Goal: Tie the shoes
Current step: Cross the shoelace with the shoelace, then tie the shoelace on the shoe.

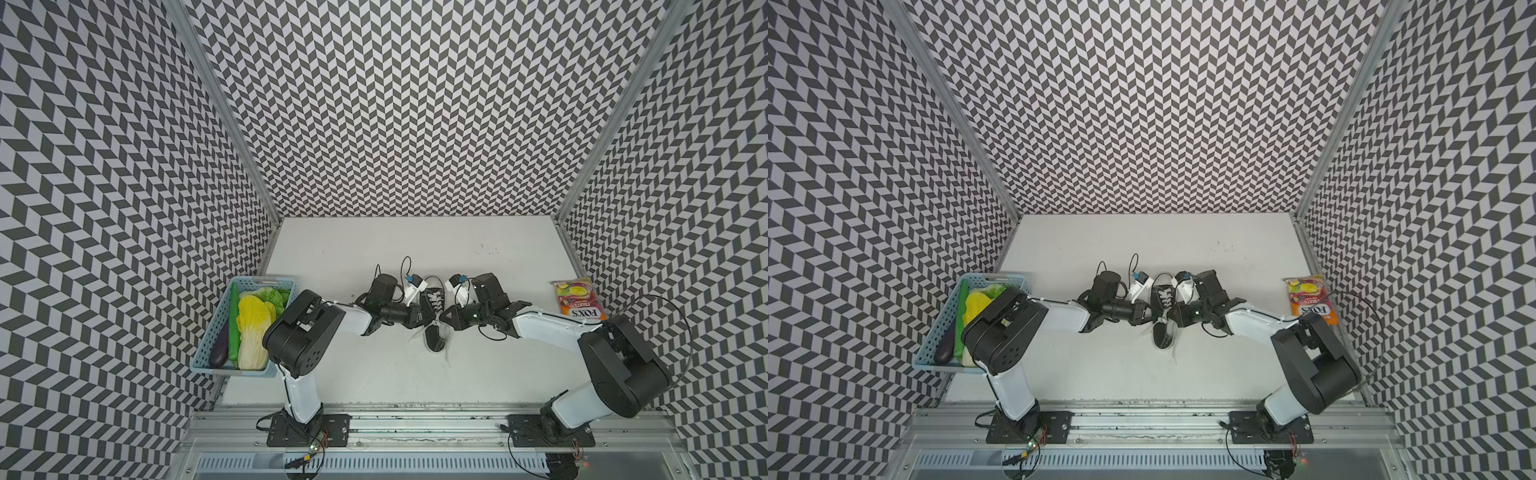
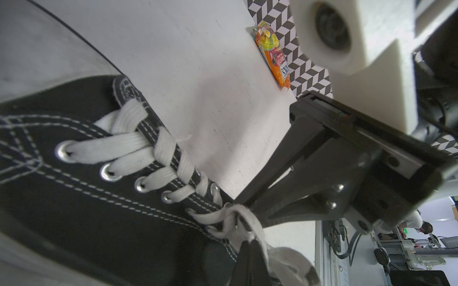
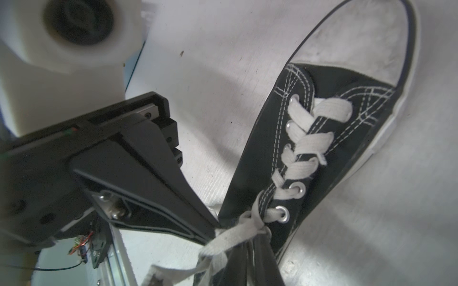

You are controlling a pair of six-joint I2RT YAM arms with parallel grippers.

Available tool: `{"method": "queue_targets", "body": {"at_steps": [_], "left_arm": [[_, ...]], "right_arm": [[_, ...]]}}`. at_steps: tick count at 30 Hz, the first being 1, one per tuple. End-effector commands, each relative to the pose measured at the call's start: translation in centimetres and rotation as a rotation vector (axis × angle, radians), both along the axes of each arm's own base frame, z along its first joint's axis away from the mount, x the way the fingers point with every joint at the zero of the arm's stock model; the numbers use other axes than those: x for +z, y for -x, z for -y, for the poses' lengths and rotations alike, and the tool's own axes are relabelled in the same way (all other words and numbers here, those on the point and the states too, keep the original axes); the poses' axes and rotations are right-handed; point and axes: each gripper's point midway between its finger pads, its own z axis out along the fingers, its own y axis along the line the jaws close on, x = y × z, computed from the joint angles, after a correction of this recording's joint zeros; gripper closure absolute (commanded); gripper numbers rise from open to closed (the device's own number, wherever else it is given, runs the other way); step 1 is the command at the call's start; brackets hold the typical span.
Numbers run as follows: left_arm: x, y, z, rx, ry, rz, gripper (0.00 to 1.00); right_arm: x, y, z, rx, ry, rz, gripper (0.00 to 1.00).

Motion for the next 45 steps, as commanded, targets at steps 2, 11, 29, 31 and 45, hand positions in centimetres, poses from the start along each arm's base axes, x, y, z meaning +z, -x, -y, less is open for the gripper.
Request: {"method": "queue_targets", "body": {"at_steps": [2,11,29,31,45], "left_arm": [[1.6,-0.1,0.1,0.002,0.042,0.027,1.00],[1.4,-0.4,-0.1,0.031,0.034,0.020,1.00],[1.4,-0.3,-0.1,0.042,0.050,0.003,1.00],[1.4,-0.4,-0.1,0.042,0.051,0.005,1.00],[1.3,-0.5,-0.3,0.059,0.042,0.005,1.00]], "right_arm": [[1.2,-0.4,0.3,-0.013,-0.009,0.059,0.79],[4.1,-0.4,1.6,-0.073,-0.011,0.155,0.57],[4.2,0.9,-2.5,0.099,0.075,0.244,0.41],[3.8,0.9,-2.7,0.109,0.091,0.240,0.43],[3.5,1.1,-2.4,0.092,0.112,0.245,1.00]]}}
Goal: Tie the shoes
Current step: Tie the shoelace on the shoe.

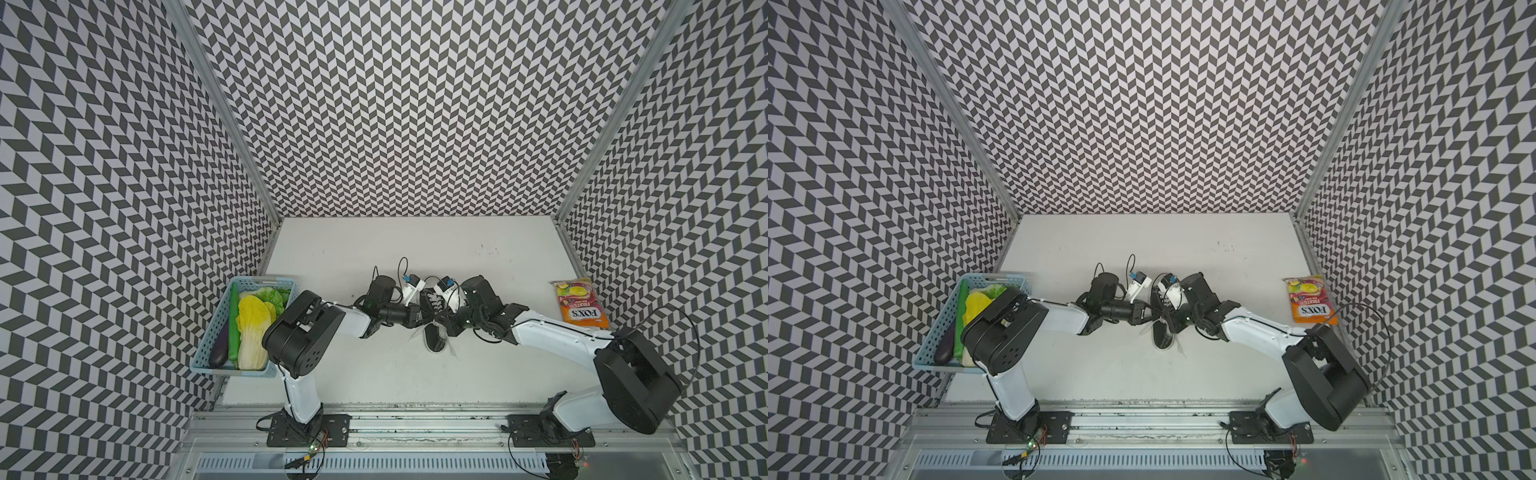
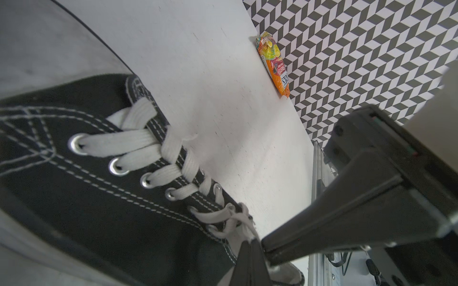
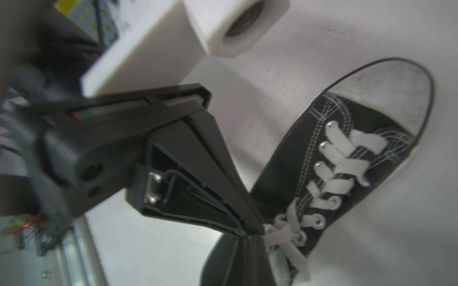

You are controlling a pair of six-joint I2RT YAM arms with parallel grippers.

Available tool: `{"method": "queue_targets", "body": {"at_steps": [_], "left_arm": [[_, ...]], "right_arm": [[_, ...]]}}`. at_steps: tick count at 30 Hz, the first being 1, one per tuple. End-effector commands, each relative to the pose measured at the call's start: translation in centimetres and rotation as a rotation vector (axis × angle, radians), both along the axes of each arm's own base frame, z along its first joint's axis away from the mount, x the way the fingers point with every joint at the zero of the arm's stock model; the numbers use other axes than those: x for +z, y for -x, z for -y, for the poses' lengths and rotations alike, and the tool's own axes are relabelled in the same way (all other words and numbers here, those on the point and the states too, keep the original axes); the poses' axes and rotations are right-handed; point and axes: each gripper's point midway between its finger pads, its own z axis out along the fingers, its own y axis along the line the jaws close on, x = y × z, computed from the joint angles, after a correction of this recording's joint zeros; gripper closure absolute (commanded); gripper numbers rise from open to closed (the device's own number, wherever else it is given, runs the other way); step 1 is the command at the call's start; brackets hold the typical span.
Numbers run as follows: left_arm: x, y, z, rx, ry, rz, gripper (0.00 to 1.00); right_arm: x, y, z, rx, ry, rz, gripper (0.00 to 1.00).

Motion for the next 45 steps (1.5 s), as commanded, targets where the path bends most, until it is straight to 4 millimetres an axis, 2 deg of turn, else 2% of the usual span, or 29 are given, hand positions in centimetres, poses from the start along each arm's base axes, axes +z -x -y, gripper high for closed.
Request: {"method": "queue_targets", "body": {"at_steps": [1,10,23,29,32,45], "left_arm": [[1.0,-0.4,-0.3,0.026,0.011,0.038,1.00],[0.3,-1.1,-1.6,0.104,-0.026,0.035,1.00],[0.1,-1.4,-3.0,0.157,-0.041,0.031,1.00],[-0.7,-1.9,-4.4,0.224,-0.074,0.018,1.00],[-1.7,-3.0,-6.5,0.323,-0.106,-0.013,1.00],[-2.8,-3.3,-7.8,0.382,-0.142,-0.040,1.00]], "right_arm": [[1.6,-0.6,0.1,-0.029,-0.018,0.063,1.00],[1.6,-0.9,2.3,-0.127,0.010,0.091,1.00],[0.3,-1.5,3.5,-0.183,0.053,0.053,1.00],[-0.5,-1.8,4.5,-0.227,0.072,0.025,1.00],[-1.4,-2.2,5.7,-0.274,0.086,-0.012,1.00],[-2.3,-2.4,6.8,-0.312,0.098,-0.035,1.00]]}}
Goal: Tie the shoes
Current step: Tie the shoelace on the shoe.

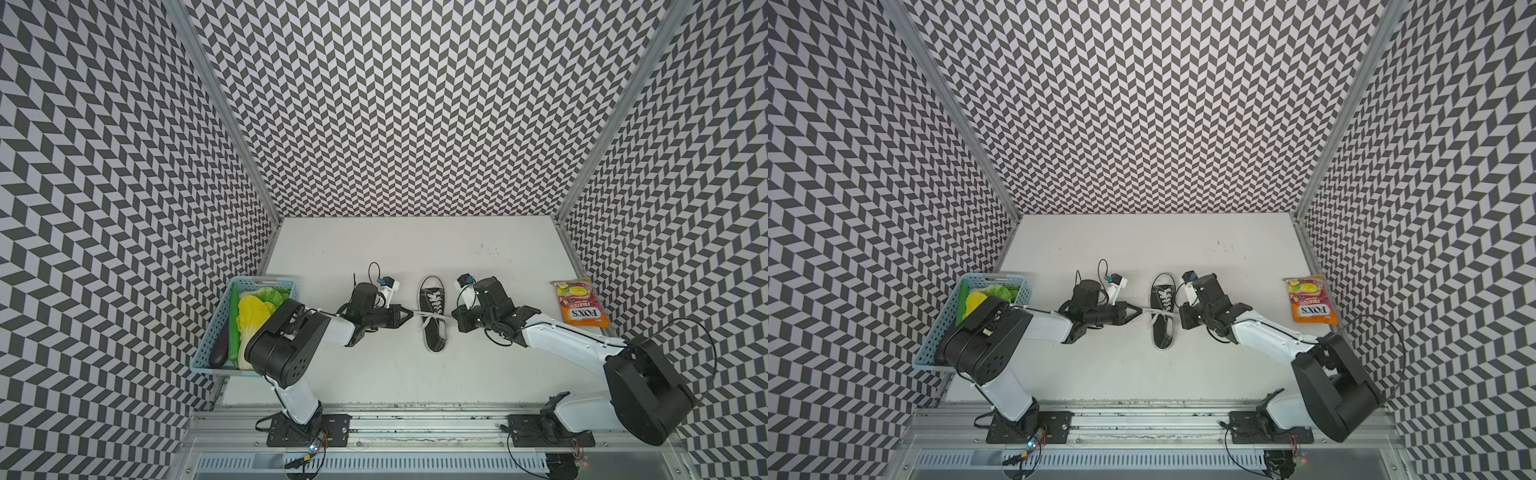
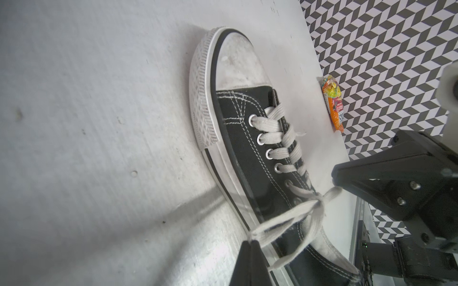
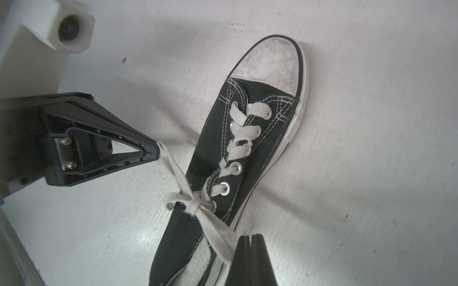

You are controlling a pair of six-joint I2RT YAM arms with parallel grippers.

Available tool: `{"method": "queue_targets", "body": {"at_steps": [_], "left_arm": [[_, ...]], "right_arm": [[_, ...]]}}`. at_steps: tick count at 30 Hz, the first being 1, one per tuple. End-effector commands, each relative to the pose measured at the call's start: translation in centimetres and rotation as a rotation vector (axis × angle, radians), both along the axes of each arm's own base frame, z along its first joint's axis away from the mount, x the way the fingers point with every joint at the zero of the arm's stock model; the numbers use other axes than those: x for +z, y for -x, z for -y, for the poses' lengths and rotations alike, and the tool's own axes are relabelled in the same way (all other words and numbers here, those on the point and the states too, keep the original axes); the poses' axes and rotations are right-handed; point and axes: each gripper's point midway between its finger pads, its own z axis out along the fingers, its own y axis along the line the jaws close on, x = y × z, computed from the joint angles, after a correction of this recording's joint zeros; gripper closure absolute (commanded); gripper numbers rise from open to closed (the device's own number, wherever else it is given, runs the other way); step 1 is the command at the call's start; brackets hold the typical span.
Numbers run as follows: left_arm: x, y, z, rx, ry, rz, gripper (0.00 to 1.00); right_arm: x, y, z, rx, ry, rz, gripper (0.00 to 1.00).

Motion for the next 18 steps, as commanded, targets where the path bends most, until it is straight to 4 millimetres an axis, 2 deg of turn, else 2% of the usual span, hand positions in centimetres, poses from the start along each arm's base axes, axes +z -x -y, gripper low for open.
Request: {"method": "queue_targets", "body": {"at_steps": [1,8,12,15,18], "left_arm": [[-0.2,-0.6,-1.3,0.064,-0.026,0.002,1.00],[-0.7,-0.6,-1.7,0.079,-0.040,-0.008,1.00],[0.0,-0.5,-1.2,0.049,-0.028,0.016,1.00],[1.1,-0.3,-0.4,0.001,-0.011,0.057,1.00],[2.3,0.0,0.6,-0.054,-0.001,0.098,0.77]], "right_arm": [[-1.0,-0.2,1.2,-0.045,0.023,-0.019,1.00],[-1.3,-0.5,1.8,-0.070,0.029,-0.026,1.00],[-0.5,-0.4,0.7,-0.022,-0.017,-0.017,1.00],[1.0,-0.4,-0.5,0.033,-0.076,0.011,0.99],[2.8,-0.3,-1.5,0.080,-0.135,0.051,0.75]]}}
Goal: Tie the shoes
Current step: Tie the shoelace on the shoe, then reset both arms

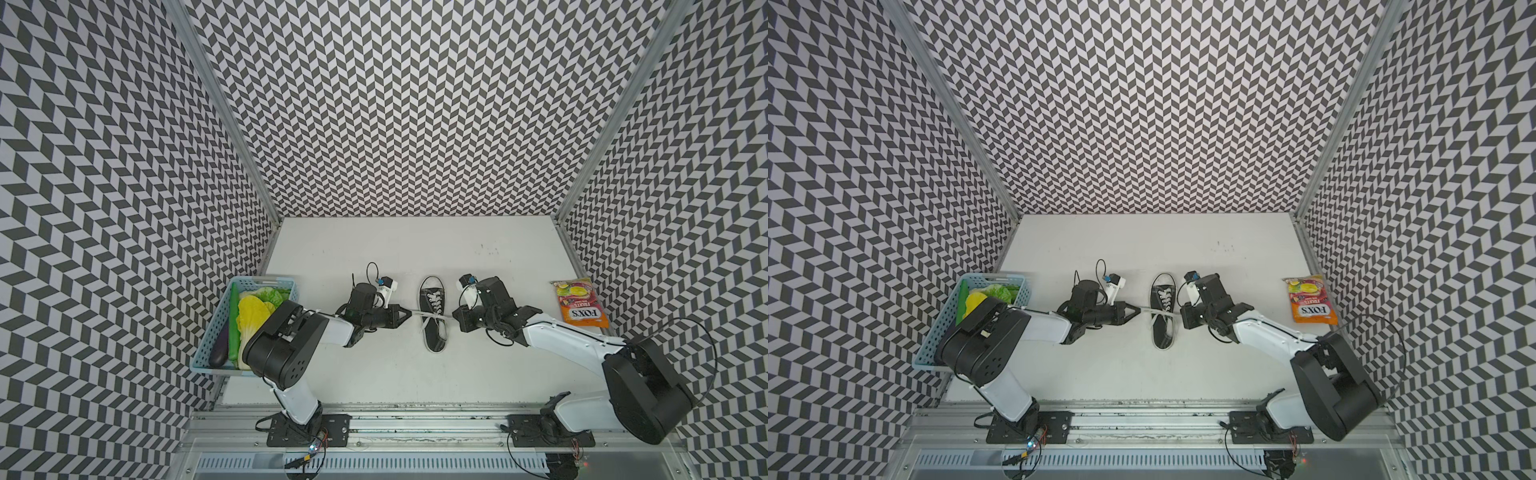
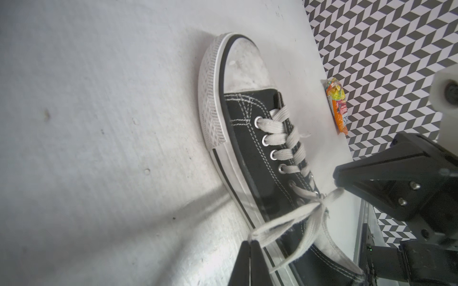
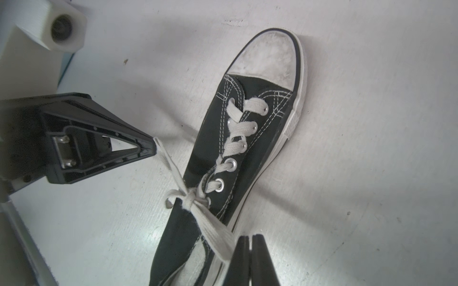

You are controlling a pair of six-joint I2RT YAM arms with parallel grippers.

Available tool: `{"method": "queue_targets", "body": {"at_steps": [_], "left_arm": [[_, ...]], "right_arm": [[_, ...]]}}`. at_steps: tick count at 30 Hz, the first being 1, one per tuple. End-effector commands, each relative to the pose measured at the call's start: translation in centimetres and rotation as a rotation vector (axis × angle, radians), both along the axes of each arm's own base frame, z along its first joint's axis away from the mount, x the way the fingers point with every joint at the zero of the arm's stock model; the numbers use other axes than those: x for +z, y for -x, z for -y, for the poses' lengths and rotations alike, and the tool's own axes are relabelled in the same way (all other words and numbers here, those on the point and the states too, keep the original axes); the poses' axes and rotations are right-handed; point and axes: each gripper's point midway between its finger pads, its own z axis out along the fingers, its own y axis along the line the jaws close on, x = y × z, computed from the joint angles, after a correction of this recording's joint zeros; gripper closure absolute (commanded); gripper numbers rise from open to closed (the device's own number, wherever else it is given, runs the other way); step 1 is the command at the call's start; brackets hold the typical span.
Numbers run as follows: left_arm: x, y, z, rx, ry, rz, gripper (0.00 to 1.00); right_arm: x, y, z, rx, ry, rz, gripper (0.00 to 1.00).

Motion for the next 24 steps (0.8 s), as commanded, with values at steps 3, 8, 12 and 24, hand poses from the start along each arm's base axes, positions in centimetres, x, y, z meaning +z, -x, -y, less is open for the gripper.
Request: {"method": "queue_targets", "body": {"at_steps": [3,8,12,24], "left_arm": [[2.7,0.3,1.7,-0.092,0.008,0.103,0.58],[3.8,0.6,2.7,-0.121,0.016,0.140,0.41],[4.6,0.1,2.0,-0.078,-0.015,0.180,0.21],[9.3,-1.5,-3.1,0.131,-0.161,0.410,0.06]], "right_arm": [[4.3,-0.4,-2.0,0.090,-0.129,0.118,0.55],[5.6,-0.3,-2.2,0.102,-0.156,0.153,0.43],[6.9,-0.8,-1.3,0.053,-0.144,0.203,0.33],[11.8,-2.0,3.5,-0.195,-0.124,0.429,0.08]]}}
